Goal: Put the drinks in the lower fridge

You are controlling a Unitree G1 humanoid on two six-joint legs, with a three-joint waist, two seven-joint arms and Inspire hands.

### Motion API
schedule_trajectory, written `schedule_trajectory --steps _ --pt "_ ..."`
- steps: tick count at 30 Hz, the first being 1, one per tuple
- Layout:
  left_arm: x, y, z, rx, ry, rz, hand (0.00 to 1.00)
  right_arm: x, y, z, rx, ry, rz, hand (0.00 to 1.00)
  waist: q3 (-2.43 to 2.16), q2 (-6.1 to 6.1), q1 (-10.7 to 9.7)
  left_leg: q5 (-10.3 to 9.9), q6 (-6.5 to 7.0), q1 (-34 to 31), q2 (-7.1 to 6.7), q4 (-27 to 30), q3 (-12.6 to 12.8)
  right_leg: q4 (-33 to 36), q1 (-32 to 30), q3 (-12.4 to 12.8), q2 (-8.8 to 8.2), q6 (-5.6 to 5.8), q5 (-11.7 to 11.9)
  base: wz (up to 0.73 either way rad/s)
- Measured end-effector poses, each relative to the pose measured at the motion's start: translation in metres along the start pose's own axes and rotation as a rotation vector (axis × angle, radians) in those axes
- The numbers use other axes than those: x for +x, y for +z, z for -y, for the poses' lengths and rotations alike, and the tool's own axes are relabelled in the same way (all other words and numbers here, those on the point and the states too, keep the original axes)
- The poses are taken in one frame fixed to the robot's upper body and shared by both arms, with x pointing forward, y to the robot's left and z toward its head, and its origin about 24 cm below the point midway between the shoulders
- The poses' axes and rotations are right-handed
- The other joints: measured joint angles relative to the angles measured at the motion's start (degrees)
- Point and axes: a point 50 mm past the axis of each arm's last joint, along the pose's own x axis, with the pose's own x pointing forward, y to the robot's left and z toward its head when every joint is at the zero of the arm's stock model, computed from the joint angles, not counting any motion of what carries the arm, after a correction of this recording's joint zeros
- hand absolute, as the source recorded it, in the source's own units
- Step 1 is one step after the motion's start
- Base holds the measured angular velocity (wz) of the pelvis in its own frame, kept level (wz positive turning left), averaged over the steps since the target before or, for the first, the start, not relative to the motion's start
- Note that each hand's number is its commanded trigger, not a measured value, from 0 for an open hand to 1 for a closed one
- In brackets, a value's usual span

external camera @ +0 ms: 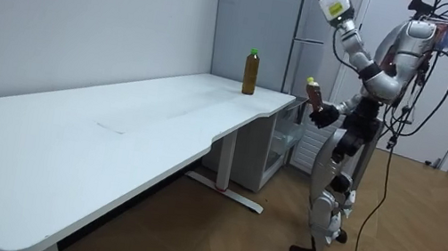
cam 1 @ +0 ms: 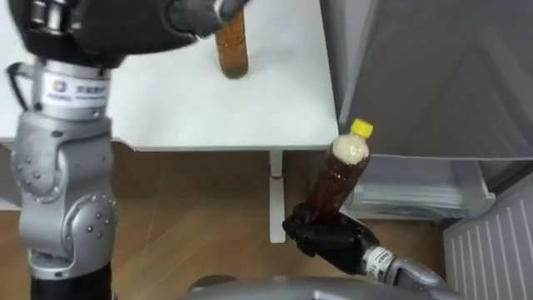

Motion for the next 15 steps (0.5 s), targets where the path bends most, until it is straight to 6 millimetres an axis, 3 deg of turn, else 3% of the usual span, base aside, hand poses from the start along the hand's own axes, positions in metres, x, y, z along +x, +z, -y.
schedule_trajectory --steps 1,7,8,11,15 --pt "-0.001 0.006 -0.009 0.106 0.07 0.027 0.0 -0.004 -0.003 0.002 0.003 -0.026 0.005 1.0 -0.22 0.36 1.0 0.0 -0.06 0.2 -0.01 0.0 0.0 0.0 0.1 0.0 0.0 -0.03 0.0 0.0" --pt "-0.011 0.036 -0.041 0.617 0.403 0.202 0.0 -0.016 -0.006 0.012 0.018 -0.094 0.047 1.0 -0.28 0.09 2.9 0.1 -0.13 0.2 -0.49 -0.3 -1.9 -0.8 1.5 -1.9 -0.17 -0.04 -0.1 0.14" --pt "-0.012 0.039 -0.044 0.63 0.434 0.222 0.0 -0.018 -0.007 0.012 0.024 -0.099 0.049 1.0 -0.23 -0.17 3.2 0.1 -0.13 0.3 -0.61 -0.3 -2.1 -0.9 1.7 -2.1 -0.25 0.03 -0.1 0.19" --pt "-0.019 0.051 -0.06 0.673 0.582 0.299 0.0 -0.025 -0.015 0.013 0.039 -0.124 0.036 1.0 -0.65 -0.09 4.7 0.1 -0.12 0.4 -0.91 -0.3 -2.8 -1.5 2.3 -3.0 -0.4 0.11 -0.3 0.13" --pt "-0.037 0.054 -0.096 0.687 0.775 0.258 0.0 -0.031 -0.02 0.012 0.044 -0.157 0.035 1.0 -0.59 0.58 6.7 0.1 -0.15 1.4 -1.01 -0.3 -3.0 -2.0 3.4 -3.1 -0.37 0.06 -0.5 0.02"
